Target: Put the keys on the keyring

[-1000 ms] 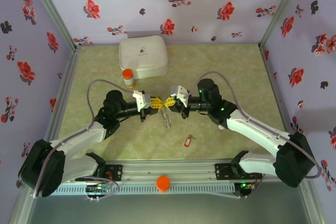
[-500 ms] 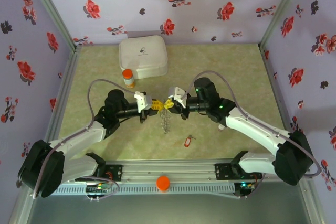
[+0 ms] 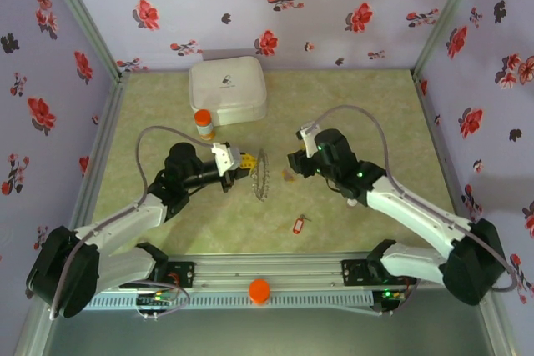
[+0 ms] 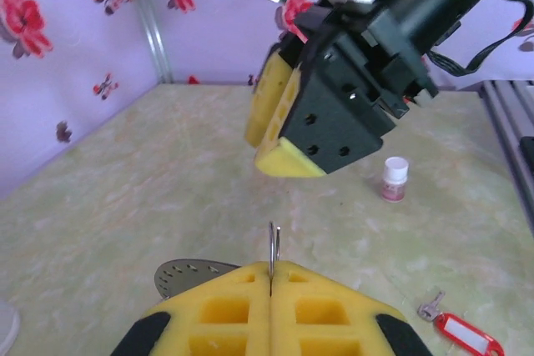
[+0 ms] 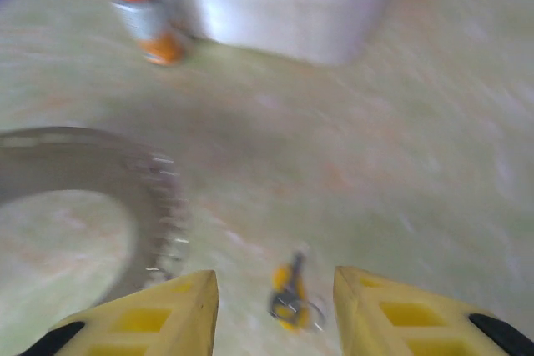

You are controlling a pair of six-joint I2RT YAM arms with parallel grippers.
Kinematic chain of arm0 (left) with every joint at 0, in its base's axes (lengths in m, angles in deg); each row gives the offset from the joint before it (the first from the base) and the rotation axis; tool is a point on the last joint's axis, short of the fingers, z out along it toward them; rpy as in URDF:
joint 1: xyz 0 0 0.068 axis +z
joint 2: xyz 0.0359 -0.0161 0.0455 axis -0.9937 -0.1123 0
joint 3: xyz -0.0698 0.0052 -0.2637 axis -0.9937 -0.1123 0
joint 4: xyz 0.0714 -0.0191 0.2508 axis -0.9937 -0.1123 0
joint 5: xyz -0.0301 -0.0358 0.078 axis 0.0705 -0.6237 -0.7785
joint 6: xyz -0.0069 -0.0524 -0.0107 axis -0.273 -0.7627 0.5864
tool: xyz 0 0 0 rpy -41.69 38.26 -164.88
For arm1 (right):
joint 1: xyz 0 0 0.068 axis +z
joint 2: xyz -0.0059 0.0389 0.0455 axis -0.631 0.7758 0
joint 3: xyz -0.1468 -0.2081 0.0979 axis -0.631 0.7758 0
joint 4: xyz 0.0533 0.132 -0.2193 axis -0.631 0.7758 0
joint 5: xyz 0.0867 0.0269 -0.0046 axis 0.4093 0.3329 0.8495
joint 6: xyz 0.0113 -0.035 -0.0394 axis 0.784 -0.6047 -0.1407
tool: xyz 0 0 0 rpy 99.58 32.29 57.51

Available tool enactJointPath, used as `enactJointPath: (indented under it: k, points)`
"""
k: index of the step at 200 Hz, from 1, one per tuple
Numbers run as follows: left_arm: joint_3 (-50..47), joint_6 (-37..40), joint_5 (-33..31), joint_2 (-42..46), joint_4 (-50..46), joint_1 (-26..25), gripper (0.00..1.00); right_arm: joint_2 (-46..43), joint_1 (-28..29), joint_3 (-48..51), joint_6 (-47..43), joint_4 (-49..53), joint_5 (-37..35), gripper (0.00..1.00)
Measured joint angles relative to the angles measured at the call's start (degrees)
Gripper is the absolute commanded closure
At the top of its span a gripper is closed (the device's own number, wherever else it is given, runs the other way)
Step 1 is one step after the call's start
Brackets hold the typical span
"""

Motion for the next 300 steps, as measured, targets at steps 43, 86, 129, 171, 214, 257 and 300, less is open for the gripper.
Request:
enactJointPath:
  k: [43, 86, 129, 171, 214, 257, 300]
  points:
    - [0.0, -3.63, -6.82, 0.61, -4.59, 0.0, 1.0, 12.68, -1.79, -4.85, 14.6, 14.08, -0.04, 0.72]
    - [0.0, -6.73, -11.19, 0.68, -4.72, 0.0, 1.0, 13.53, 3.91, -3.41, 29.11, 21.59, 2.86, 0.64]
    - [0.0, -7.13, -12.07, 0.68, -4.48, -0.11, 1.0, 9.68, 11.76, 1.11, 40.85, 24.41, 2.84, 0.63]
    - [0.0, -7.08, -12.04, 0.68, -4.55, -0.11, 1.0, 12.35, 14.21, 2.21, 45.22, 24.28, 3.65, 0.66]
    - [0.0, -7.02, -12.02, 0.68, -4.57, -0.15, 1.0, 16.68, 15.06, 2.21, 45.77, 24.15, 3.65, 0.71]
    - [0.0, -6.8, -12.0, 0.68, -4.66, -0.26, 1.0, 17.44, 15.08, 1.99, 45.7, 24.13, 3.32, 0.77]
    - [0.0, -6.62, -12.0, 0.68, -4.9, -0.44, 1.0, 18.51, 15.08, 0.63, 45.53, 24.11, 3.19, 0.8]
